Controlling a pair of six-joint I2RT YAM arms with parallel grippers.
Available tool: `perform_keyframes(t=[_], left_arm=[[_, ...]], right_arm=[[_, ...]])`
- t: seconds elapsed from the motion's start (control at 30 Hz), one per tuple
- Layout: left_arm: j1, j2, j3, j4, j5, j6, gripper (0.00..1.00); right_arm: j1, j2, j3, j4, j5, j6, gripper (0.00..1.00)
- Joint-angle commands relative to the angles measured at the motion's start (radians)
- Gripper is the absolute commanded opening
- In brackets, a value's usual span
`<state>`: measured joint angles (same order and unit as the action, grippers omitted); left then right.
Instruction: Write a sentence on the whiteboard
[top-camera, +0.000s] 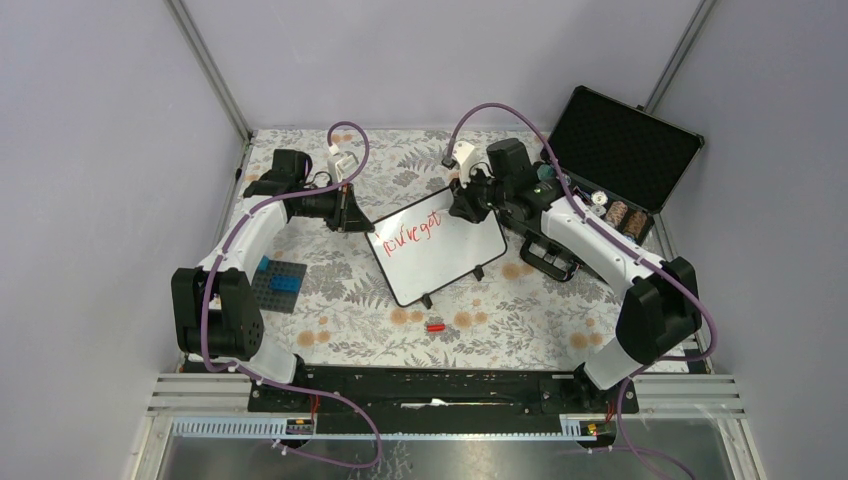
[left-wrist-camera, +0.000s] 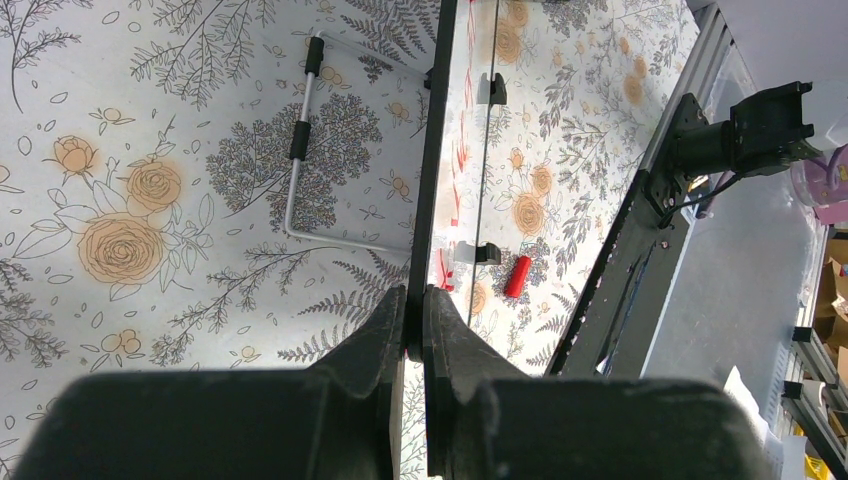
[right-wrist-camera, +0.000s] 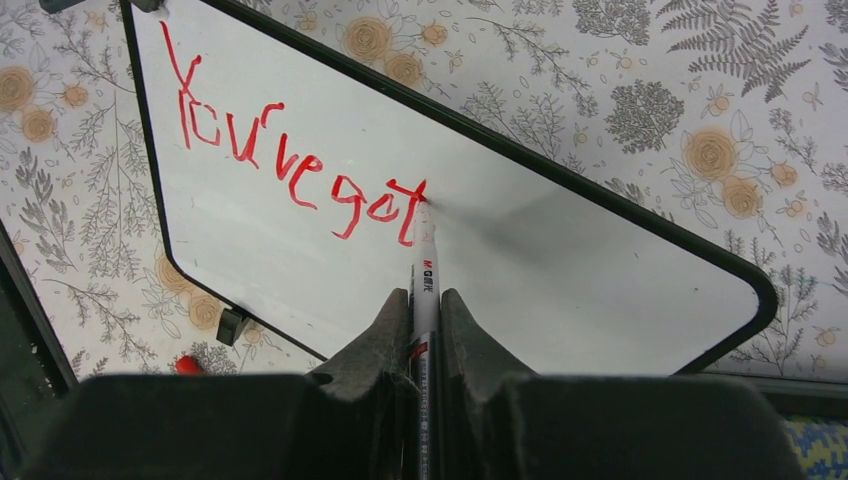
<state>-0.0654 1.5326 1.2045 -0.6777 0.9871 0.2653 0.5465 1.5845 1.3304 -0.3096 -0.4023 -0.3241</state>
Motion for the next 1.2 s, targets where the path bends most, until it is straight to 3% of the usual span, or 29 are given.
perform_keyframes(t=[0.0,0.17,0.3,0.47,0.57,0.9,1.17], left_arm=[[-0.005,-0.024,0.002,0.028,-0.032,0.026,0.00],[-0.005,-0.021,0.003,0.028,-0.032,0.026,0.00],[-0.005,-0.026,0.004,0.028,-0.031,0.026,0.00],[-0.006,-0.039,-0.004,0.028,-0.028,0.028,0.22],[-0.005,-0.044,-0.005,0.028,-0.025,0.027,0.27],[-0.005,-0.057,-0.025,0.029,-0.014,0.031,0.29],[-0.006,-0.045,-0.026,0.029,-0.002,0.031,0.28]], right_arm=[[-0.023,-0.039,-0.003,0.015,0.047,-0.033,0.00],[-0.023,-0.047,-0.002,0.013,0.031,-0.032,0.00],[-0.021,-0.077,-0.003,-0.011,-0.079,-0.037,0.00],[-0.010,-0.129,-0.023,-0.038,-0.138,-0.058,0.00],[-0.010,-0.137,-0.031,-0.047,-0.134,-0.061,0.00],[-0.010,-0.138,-0.079,-0.061,-0.211,-0.043,0.00],[-0.010,-0.151,-0.113,-0.040,-0.187,-0.025,0.00]])
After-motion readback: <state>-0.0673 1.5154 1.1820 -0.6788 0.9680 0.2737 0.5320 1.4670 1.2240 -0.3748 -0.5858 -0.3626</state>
